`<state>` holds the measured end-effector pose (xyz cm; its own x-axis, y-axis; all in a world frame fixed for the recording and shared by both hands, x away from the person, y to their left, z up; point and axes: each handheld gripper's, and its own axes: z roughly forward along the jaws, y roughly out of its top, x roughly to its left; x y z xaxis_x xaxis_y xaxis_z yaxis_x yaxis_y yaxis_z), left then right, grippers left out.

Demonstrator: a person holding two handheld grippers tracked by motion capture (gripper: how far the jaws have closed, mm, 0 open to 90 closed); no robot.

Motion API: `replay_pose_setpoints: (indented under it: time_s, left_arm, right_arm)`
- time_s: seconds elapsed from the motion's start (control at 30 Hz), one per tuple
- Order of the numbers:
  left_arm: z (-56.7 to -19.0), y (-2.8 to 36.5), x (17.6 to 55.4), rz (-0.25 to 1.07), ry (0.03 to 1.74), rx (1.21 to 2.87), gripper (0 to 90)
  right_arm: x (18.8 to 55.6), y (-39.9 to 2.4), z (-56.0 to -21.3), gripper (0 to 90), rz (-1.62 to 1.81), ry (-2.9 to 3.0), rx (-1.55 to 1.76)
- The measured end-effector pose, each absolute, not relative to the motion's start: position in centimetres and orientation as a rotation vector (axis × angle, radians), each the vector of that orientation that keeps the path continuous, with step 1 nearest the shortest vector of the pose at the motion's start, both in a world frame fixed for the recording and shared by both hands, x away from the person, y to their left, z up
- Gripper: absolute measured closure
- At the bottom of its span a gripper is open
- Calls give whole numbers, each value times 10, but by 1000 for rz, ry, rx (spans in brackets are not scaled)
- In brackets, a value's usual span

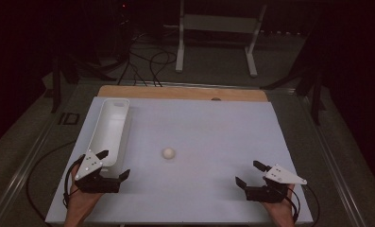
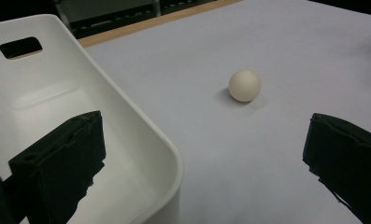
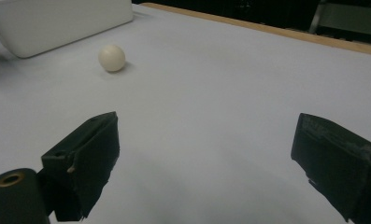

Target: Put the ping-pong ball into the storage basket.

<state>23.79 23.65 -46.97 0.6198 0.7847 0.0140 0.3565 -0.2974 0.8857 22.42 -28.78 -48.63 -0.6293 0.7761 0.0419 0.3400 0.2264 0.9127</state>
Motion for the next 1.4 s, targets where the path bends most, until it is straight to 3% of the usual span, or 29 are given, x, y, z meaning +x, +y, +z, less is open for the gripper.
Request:
replay_pose_setpoints:
  time_s: [1.03, 1.4]
  left_arm:
    - [-429, 217, 241, 616, 927, 1949, 0]
    - [-427, 204, 252, 576, 913, 1992, 0]
  right_arm:
    - [223, -293, -482, 72, 1371, 2053, 1091]
    - [223, -295, -481, 72, 1354, 2049, 1096]
